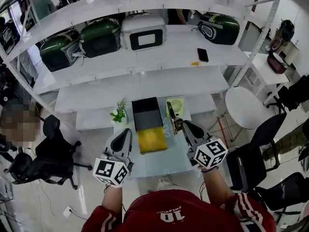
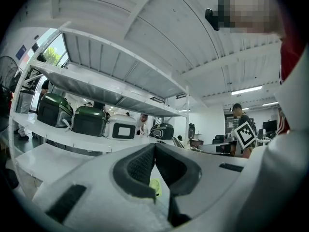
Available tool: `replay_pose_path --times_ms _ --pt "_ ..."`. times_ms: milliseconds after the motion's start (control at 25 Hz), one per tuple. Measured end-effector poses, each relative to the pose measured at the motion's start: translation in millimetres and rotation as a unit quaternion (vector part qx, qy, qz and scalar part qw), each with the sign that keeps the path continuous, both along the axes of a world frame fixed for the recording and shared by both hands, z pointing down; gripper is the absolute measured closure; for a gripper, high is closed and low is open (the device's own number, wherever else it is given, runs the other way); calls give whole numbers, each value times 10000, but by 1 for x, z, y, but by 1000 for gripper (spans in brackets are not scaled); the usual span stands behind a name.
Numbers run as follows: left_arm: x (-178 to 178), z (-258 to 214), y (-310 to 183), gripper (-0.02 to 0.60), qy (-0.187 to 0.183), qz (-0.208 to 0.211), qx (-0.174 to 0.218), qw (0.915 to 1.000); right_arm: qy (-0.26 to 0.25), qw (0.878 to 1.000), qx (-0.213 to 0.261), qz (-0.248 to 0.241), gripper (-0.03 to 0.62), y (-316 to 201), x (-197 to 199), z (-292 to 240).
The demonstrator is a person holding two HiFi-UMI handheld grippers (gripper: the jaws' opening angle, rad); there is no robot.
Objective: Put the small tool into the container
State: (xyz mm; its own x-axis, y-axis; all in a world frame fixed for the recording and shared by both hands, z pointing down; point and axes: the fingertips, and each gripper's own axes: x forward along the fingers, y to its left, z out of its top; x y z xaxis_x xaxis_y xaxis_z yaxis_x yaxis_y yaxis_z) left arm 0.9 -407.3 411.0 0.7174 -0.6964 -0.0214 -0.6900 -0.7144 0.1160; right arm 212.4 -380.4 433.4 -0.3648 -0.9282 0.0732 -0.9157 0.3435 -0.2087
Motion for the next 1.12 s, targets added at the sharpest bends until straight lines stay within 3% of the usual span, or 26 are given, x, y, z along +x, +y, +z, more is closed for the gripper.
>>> replay_pose_path --times_ms 280,600,880,1120 --pt "2 19 -16 583 -69 -70 -97 9999 -5 9995 -246 -198 580 -20 -4 30" --pt "-1 56 -24 583 -138 -186 -368 9991 95 9944 -869 -591 580 -40 -16 98" --pt "3 85 -33 581 -173 -240 -549 9981 203 9843 -1433 -1010 580 -65 -31 161" --pt "1 103 -38 581 -199 -364 -672 9969 398 9688 -2020 -1378 580 -77 -46 225"
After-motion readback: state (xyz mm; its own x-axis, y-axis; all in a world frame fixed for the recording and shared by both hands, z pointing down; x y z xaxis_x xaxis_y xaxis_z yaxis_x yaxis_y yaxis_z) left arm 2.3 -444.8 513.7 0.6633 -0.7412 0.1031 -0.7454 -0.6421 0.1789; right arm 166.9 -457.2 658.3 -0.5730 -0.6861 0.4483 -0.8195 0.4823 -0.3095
